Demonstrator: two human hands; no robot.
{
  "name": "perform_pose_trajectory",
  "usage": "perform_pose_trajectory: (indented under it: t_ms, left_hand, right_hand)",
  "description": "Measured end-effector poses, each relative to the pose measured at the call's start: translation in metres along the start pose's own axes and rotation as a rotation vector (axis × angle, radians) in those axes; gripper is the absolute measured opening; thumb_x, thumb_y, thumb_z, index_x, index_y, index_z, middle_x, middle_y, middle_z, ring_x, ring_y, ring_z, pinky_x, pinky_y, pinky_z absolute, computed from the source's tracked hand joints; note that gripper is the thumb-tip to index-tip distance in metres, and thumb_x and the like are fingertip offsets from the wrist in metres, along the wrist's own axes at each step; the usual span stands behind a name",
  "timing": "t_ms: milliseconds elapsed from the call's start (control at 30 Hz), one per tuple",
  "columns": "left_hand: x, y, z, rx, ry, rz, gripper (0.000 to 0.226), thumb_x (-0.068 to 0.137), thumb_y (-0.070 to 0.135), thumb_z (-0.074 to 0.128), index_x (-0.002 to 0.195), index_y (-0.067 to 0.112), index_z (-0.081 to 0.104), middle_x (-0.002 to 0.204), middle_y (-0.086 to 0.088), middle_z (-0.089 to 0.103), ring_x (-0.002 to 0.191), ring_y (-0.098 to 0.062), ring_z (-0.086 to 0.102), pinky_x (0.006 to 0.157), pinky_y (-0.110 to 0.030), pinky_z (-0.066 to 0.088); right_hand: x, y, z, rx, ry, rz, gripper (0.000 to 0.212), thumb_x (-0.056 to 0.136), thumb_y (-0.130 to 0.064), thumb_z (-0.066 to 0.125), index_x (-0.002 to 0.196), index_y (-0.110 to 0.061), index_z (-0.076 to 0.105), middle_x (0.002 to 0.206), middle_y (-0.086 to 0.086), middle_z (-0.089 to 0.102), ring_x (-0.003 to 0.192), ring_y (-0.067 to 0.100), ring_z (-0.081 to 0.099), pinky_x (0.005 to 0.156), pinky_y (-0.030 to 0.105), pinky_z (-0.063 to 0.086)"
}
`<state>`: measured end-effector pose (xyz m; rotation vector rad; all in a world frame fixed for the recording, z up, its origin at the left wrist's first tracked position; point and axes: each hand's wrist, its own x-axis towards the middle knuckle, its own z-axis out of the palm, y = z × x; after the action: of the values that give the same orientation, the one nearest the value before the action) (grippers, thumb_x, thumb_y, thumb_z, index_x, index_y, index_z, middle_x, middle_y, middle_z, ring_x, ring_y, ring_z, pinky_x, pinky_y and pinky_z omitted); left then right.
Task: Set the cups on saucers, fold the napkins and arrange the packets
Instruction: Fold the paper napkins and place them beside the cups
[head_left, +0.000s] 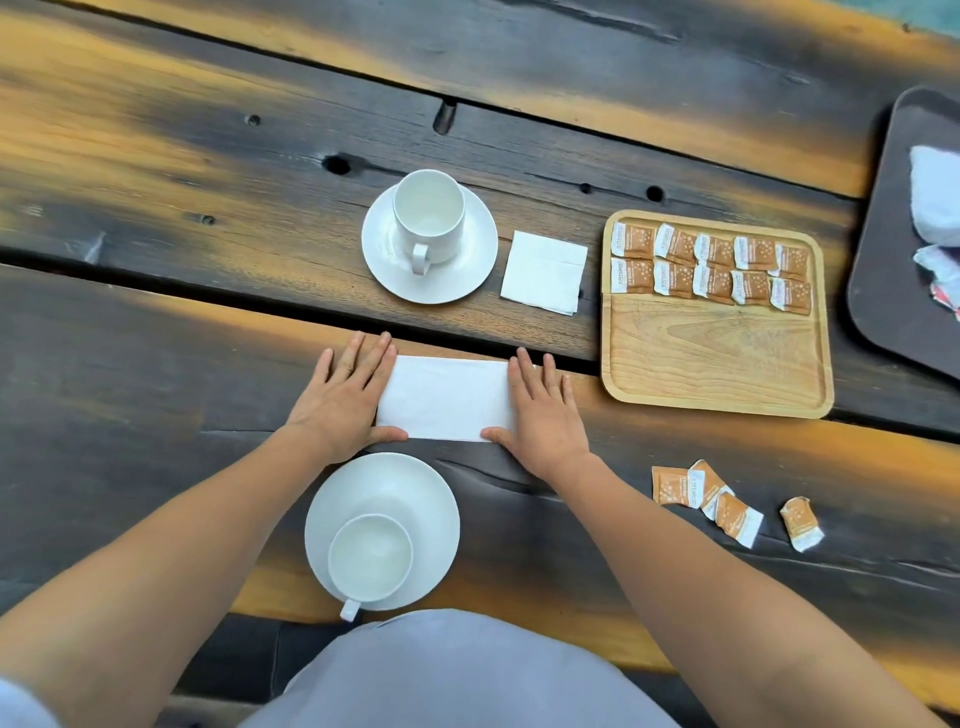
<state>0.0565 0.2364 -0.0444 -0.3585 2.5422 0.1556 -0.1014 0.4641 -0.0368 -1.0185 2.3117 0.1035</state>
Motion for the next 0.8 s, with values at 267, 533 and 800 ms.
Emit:
perform_pose_trajectory:
  t_ms: [267,533,800]
  left_hand:
    - [0.002,-0.001,0.006,-0.032,0.030,0.003,0.112,0.075,0.086,0.024,0.149,0.017,-0.025,0.159,-0.001,-0.028,0.147,-0.029,-0.022,0.119,-0.053,0.001]
    - [0.002,-0.001,0.007,-0.066,0.056,0.010,0.112,0.077,0.083,0.029,0.151,0.015,-0.020,0.160,-0.001,-0.026,0.147,-0.029,-0.022,0.119,-0.054,0.000]
    - [0.001,-0.002,0.012,-0.115,0.080,0.019,0.114,0.077,0.084,0.032,0.152,0.014,-0.019,0.160,-0.001,-0.027,0.146,-0.029,-0.025,0.119,-0.054,-0.004]
  right_hand:
    - [0.015,-0.015,-0.027,0.347,0.255,0.339,0.046,0.085,-0.037,0.071,0.125,-0.019,0.057,0.130,0.005,0.044,0.121,0.028,0.037,0.105,0.038,0.031]
    - [0.022,-0.019,-0.049,0.579,0.171,0.412,0.008,0.085,-0.011,0.053,0.084,-0.018,0.056,0.108,0.007,0.057,0.104,0.028,0.053,0.079,0.032,0.042]
    - [0.020,-0.031,-0.066,0.780,0.154,0.380,0.006,0.082,-0.017,0.061,0.084,-0.020,0.057,0.074,-0.007,0.054,0.080,0.020,0.056,0.061,0.028,0.042]
